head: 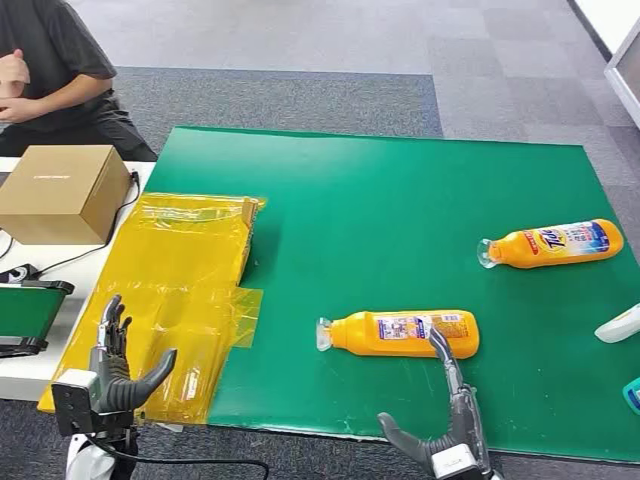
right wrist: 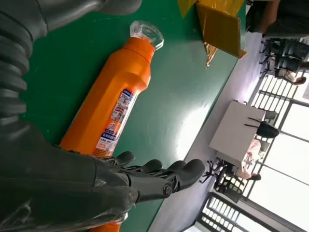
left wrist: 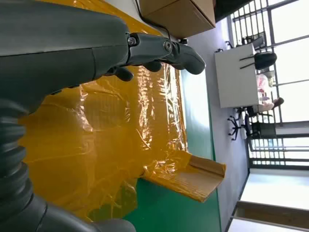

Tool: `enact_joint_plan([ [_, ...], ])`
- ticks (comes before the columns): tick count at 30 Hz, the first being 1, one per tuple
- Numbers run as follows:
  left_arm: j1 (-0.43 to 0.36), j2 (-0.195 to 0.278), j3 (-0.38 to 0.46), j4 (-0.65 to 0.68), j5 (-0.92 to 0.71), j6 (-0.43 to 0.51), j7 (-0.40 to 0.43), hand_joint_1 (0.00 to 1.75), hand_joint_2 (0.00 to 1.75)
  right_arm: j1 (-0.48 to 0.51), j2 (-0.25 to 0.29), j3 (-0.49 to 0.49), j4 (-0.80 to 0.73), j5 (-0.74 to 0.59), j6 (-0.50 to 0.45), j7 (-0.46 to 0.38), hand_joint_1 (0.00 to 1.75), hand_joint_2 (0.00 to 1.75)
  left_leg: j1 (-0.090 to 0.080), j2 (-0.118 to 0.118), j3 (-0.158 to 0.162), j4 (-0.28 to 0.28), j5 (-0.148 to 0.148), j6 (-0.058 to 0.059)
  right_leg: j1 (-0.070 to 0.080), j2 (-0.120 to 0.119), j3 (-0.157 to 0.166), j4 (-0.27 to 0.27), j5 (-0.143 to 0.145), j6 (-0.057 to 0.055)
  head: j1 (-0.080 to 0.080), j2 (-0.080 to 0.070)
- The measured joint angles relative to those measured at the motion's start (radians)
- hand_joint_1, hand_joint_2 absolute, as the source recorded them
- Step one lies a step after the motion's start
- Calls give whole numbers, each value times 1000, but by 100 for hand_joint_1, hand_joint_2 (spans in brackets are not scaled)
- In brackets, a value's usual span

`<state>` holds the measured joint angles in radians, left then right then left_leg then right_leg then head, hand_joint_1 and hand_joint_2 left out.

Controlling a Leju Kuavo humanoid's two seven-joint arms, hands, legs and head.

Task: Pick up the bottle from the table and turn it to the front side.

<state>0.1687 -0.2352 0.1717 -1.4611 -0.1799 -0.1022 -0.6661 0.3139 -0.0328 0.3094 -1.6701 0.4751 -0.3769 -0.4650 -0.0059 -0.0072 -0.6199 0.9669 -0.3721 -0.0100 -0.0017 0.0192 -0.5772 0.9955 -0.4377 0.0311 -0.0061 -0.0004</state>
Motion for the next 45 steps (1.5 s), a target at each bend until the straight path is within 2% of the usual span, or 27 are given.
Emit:
enact_joint_plan([
  [6,1,12,1,-1,5,1,0,0,175,-2,0,-2,0,-21,8,-11,0,175,0,0,0,0,0,0,0,0,0,0,0,0,0,0],
  [14,16,47,36,-12,44,-84,2,0,175,-33,16,-5,8,-16,24,-21,0,175,0,0,0,0,0,0,0,0,0,0,0,0,0,0],
  [22,24,57,74,-17,46,-108,1,0,175,-54,28,-5,21,-7,11,-17,0,175,0,0,0,0,0,0,0,0,0,0,0,0,0,0],
  [28,19,62,112,-14,29,-199,50,0,175,-77,42,-3,26,56,-10,42,0,175,0,0,0,0,0,0,0,0,0,0,0,0,0,0],
  [33,15,75,110,2,-6,-274,69,0,175,-103,44,-2,38,109,-19,92,0,175,0,0,0,0,0,0,0,0,0,0,0,0,0,0],
  [35,14,81,108,12,20,-318,76,0,175,-114,43,-1,49,196,-26,144,0,175,0,0,0,0,0,0,0,0,0,0,0,0,0,0],
  [39,5,97,107,30,37,-363,81,0,175,-178,15,2,99,495,-4,344,0,175,0,0,0,0,1,0,0,0,0,0,0,0,0,0],
  [42,-8,106,104,47,33,-365,80,0,175,-262,-22,0,149,618,97,455,0,175,0,0,0,0,1,1,0,0,0,0,2,1,0,0],
  [45,-21,111,101,65,35,-365,78,0,175,-369,-63,2,229,695,240,528,0,175,0,0,0,0,3,2,0,0,0,0,3,2,0,0],
])
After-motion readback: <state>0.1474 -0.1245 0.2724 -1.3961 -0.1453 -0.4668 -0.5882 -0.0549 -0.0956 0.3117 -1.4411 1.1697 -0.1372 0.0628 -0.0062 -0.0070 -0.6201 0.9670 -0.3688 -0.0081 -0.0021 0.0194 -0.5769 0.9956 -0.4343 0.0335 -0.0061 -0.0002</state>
